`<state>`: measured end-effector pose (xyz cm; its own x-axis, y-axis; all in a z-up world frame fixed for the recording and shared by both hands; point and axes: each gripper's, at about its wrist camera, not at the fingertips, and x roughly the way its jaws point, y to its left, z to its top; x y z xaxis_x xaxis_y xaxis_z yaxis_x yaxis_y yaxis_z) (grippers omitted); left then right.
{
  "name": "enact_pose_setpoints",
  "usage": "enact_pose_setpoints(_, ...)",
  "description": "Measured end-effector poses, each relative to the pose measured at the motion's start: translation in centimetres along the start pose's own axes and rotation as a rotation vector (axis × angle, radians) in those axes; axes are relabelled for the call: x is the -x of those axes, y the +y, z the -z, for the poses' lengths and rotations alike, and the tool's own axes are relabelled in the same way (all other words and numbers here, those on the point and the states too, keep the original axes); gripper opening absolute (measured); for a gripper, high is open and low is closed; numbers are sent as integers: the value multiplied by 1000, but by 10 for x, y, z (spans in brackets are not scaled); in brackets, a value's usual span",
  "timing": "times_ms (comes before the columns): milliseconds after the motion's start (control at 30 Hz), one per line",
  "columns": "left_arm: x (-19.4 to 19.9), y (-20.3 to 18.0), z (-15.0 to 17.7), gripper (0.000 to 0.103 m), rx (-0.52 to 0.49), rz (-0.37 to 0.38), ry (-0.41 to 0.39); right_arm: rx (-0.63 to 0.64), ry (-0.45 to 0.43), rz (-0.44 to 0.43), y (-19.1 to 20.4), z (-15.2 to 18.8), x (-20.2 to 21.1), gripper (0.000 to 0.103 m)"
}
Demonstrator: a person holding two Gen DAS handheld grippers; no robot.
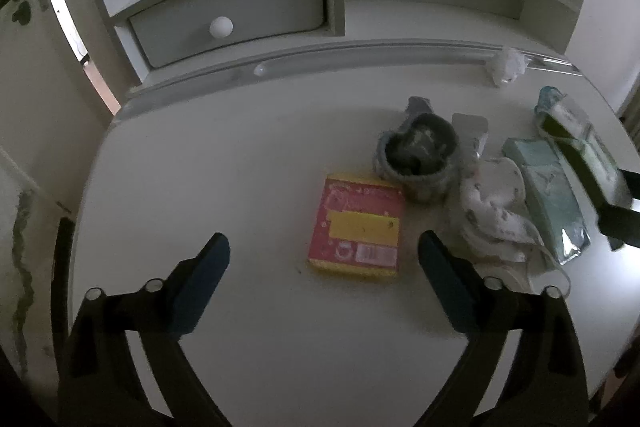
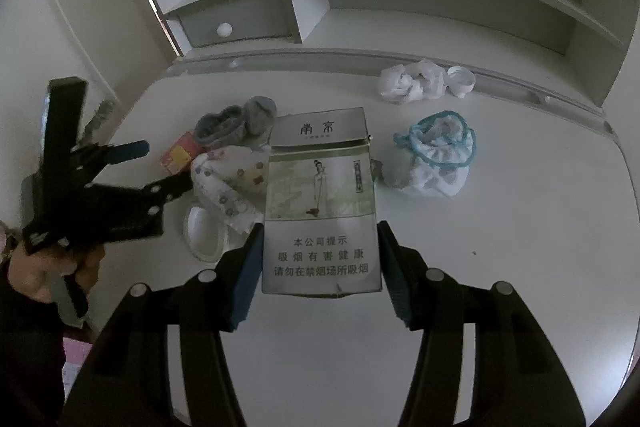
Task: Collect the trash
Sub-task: 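Grasp the white cigarette pack with right tool while left tool grasps small red box, then carry the cigarette pack and red box over the bin and open both tools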
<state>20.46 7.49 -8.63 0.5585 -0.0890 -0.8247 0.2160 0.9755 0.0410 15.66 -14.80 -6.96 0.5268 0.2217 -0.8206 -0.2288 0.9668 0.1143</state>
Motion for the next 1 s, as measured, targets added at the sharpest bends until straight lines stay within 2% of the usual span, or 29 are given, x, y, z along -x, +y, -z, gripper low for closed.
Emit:
enact_pose_setpoints(33,-1,0,-1,73,0,2,5,2,-5,-1,-1,2,4,55)
enact_pose_setpoints(67,-2,1,-1,66,3,12,12,3,-9,-1,-1,2,5,55)
enact_pose_setpoints(100,-1,1,-1,49,6,30,9,6,-15,-1,-3,3,9,55)
enact_pose_setpoints(133,2,-1,-1,43,-4,17,7,6,-19,0,-4,4,11,55)
enact_pose_setpoints(267,16,1,1,42,12,-1,-9,-16,-62,13,-20,12,36,55)
enact_pose_setpoints(367,35,1,2,42,22,-44,-45,-60,-103,47,-46,25,60,55)
enact_pose_setpoints(500,62,-29,-6,42,-9,-9,-104,-176,-155,133,-103,54,104,55)
enact_pose_setpoints(600,77,-93,-13,42,-103,106,-142,-289,-183,214,-151,87,139,55)
enact_pose_setpoints(700,90,-178,-16,42,-210,271,-172,-405,-196,299,-200,129,173,55)
enact_pose_setpoints(733,95,-219,-15,42,-263,347,-177,-434,-197,320,-211,141,181,55)
enact_pose_setpoints(767,97,-242,-13,42,-292,387,-177,-477,-198,353,-228,160,194,55)
enact_pose_setpoints(800,101,-280,-9,42,-341,455,-176,-519,-199,383,-243,179,206,55)
enact_pose_setpoints(900,111,-359,7,42,-441,597,-156,-633,-190,449,-281,232,234,55)
enact_pose_setpoints(1000,122,-448,38,42,-575,736,-112,-724,-165,487,-311,280,249,55)
